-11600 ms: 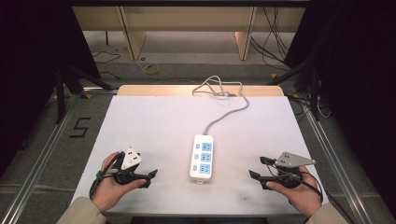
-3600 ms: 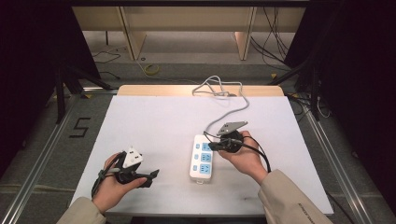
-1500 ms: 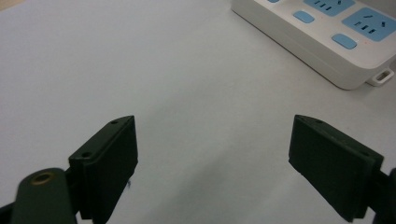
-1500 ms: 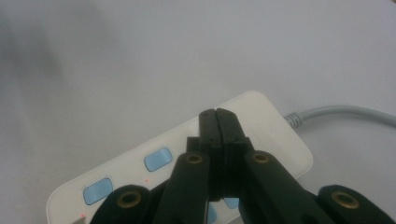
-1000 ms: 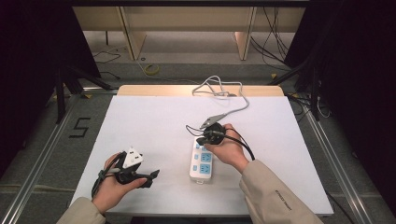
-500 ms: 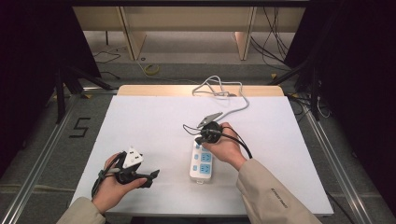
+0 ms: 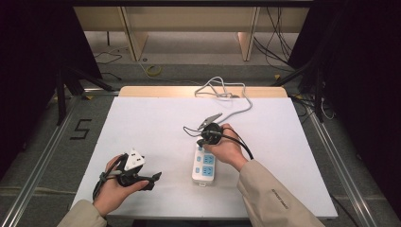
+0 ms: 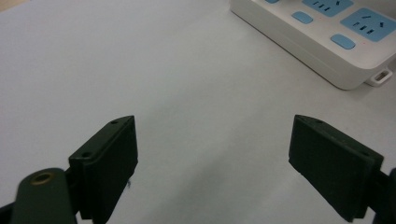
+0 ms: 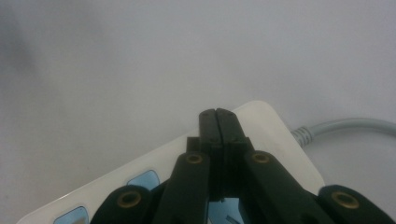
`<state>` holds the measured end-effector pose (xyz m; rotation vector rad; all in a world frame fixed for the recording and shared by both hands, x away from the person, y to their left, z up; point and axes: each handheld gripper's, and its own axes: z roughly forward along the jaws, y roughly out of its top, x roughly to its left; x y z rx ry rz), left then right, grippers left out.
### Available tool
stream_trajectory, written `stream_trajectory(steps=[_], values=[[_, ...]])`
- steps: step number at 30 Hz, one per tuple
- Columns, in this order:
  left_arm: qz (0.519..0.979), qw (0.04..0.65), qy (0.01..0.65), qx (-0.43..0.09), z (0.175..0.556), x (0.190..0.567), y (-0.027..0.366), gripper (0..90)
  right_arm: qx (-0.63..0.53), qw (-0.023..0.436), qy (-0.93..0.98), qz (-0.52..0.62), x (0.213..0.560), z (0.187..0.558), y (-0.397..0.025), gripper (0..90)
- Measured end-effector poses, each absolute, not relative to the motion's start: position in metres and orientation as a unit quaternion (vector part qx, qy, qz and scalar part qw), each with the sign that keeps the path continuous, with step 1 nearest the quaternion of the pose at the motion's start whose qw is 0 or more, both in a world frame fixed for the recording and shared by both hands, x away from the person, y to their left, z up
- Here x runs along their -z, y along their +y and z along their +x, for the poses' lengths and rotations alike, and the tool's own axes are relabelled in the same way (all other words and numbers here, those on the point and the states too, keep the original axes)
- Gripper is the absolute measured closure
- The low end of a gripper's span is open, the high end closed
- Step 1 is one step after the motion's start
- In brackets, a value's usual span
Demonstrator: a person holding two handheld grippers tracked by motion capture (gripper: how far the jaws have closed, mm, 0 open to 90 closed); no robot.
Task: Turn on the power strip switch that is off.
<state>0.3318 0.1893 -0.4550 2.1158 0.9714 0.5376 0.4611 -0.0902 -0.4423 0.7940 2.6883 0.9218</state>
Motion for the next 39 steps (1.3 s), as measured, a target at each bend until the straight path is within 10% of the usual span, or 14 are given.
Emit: stream_trajectory(steps=[39], values=[[0.824, 0.368, 0.377, -0.210, 0.3316, 0.4547, 0.1890, 15.2, -0.271, 0.081, 0.920, 0.271, 0.4431, 0.4663, -0.0815, 90.0]])
